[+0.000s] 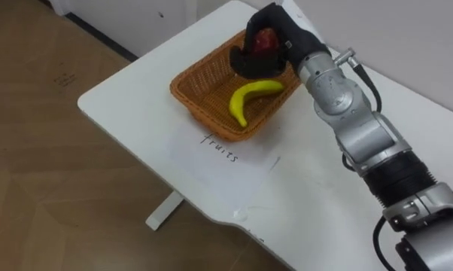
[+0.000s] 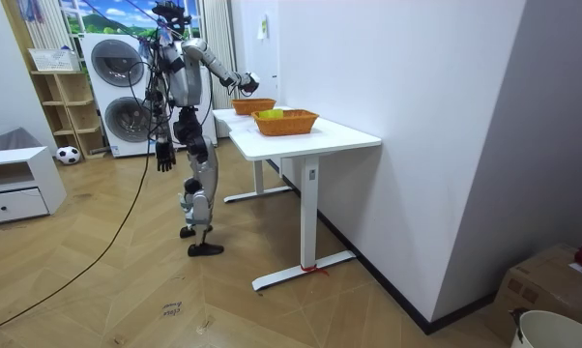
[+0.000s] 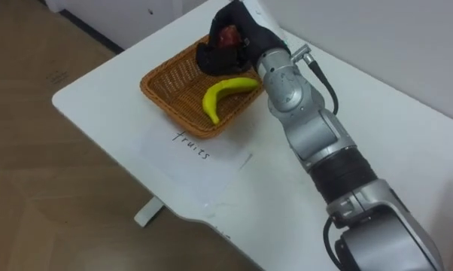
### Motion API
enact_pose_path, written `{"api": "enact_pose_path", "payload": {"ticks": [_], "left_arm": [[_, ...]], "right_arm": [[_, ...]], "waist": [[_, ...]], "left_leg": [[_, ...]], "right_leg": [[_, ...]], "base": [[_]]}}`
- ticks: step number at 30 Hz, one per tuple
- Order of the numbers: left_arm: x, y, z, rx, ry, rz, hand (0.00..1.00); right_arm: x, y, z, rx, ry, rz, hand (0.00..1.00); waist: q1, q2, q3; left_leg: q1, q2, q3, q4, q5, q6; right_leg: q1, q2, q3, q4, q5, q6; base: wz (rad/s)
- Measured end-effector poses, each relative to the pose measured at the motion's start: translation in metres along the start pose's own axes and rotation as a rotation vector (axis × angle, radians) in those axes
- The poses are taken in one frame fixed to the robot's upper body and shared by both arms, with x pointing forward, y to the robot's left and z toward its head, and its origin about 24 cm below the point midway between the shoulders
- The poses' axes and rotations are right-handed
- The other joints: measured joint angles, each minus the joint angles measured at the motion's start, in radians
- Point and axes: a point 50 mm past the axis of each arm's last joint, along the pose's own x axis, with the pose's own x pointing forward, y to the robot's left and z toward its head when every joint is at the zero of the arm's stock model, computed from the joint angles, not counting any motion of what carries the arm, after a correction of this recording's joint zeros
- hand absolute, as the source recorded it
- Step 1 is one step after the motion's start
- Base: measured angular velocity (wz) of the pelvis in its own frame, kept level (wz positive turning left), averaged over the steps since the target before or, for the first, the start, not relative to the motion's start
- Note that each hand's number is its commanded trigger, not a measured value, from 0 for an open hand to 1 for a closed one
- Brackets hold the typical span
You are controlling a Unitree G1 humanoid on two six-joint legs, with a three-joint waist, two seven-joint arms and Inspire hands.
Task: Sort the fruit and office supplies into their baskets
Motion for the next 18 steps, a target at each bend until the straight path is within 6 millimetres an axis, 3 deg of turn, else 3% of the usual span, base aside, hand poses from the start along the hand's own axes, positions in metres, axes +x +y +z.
{"api": "enact_pose_path", "payload": {"ticks": [14,16,17,18], "left_arm": [[-0.002,0.001,-0.004,0.002,-0.009,0.003,0.0],[-0.002,0.003,-0.002,0.004,-0.021,0.012,0.0],[-0.002,0.004,0.0,0.005,-0.03,0.018,0.0],[-0.002,0.005,0.0,0.004,-0.033,0.02,0.0]], "right_arm": [[0.0,0.014,-0.008,-0.024,0.035,0.051,1.0],[0.0,0.014,-0.015,-0.028,0.063,0.052,1.0],[-0.001,0.015,-0.018,-0.028,0.075,0.053,0.93],[-0.001,0.015,-0.018,-0.028,0.077,0.053,0.51]], "waist": [[0.007,-0.007,-0.0001],[0.007,-0.015,-0.0047],[0.007,-0.02,-0.0051],[0.007,-0.022,-0.0044]], "left_leg": [[0.003,-0.007,-0.013,0.002,0.001,0.001],[0.002,-0.007,-0.014,0.003,0.001,0.001],[0.004,-0.007,-0.012,0.003,0.001,0.001],[0.005,-0.007,-0.011,0.003,0.001,0.001]], "right_leg": [[0.011,-0.006,-0.014,-0.004,0.0,0.0],[0.012,-0.006,-0.013,-0.003,0.0,0.0],[0.012,-0.006,-0.011,-0.004,0.0,0.0],[0.012,-0.005,-0.01,-0.004,0.0,0.0]], "base": [[0.04],[0.0],[0.0],[0.0]]}}
